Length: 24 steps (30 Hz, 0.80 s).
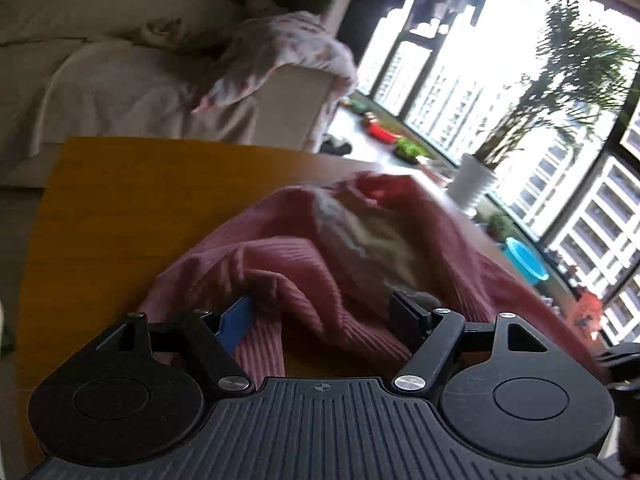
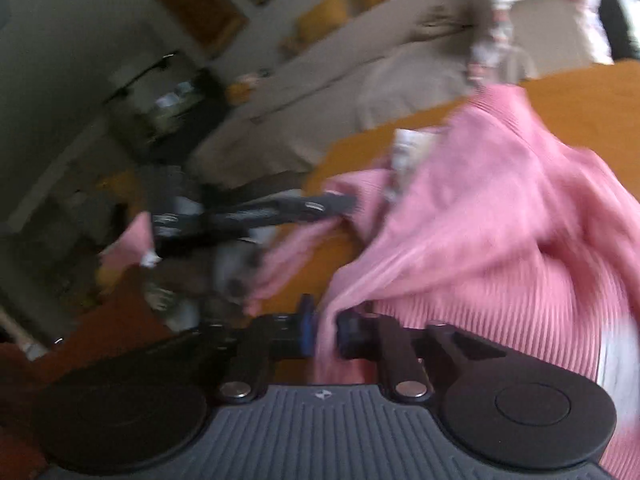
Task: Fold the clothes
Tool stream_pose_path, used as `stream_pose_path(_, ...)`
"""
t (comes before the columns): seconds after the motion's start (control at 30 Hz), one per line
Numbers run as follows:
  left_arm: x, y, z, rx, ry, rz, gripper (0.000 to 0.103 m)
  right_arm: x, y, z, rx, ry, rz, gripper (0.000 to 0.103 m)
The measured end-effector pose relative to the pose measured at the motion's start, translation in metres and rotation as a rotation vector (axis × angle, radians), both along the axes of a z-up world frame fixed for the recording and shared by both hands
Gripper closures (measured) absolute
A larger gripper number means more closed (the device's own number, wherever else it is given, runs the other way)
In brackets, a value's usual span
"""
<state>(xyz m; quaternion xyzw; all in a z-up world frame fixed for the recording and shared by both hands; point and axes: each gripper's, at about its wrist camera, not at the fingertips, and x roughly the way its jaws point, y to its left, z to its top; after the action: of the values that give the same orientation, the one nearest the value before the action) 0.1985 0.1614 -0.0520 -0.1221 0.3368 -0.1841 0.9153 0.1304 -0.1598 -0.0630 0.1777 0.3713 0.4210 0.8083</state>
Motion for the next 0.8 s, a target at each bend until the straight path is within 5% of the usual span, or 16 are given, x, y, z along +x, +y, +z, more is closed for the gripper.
stream_pose_path(0.13,0.005,0.008,-0.002,0.029,0.014,0.042,0.024,0.038,-0.034,0.033,0.126,-0.051,-0.115,0.098)
stream_pose_path(0.27,0.011,0.015,-0.003,0.059,0.025,0.046,0.026,0.063,-0.13,0.064,0.211,-0.16,-0.43,0.098)
stream_pose_path(0.37,0.016,0.018,-0.004,0.08,0.02,0.048,0.026,0.074,-0.187,0.064,0.141,-0.194,-0.651,0.098)
stream_pose_path(0.53,0.026,0.022,-0.005,0.101,0.019,0.06,0.026,0.105,-0.23,0.031,-0.054,-0.133,-0.838,0.098)
stream_pose_path(0.67,0.033,0.023,-0.004,0.153,0.017,0.079,0.028,0.134,-0.23,0.008,-0.193,-0.163,-0.875,0.098)
stream_pose_path(0.8,0.039,0.025,-0.002,0.186,0.023,0.119,0.029,0.156,-0.223,-0.02,-0.348,-0.064,-0.812,0.098)
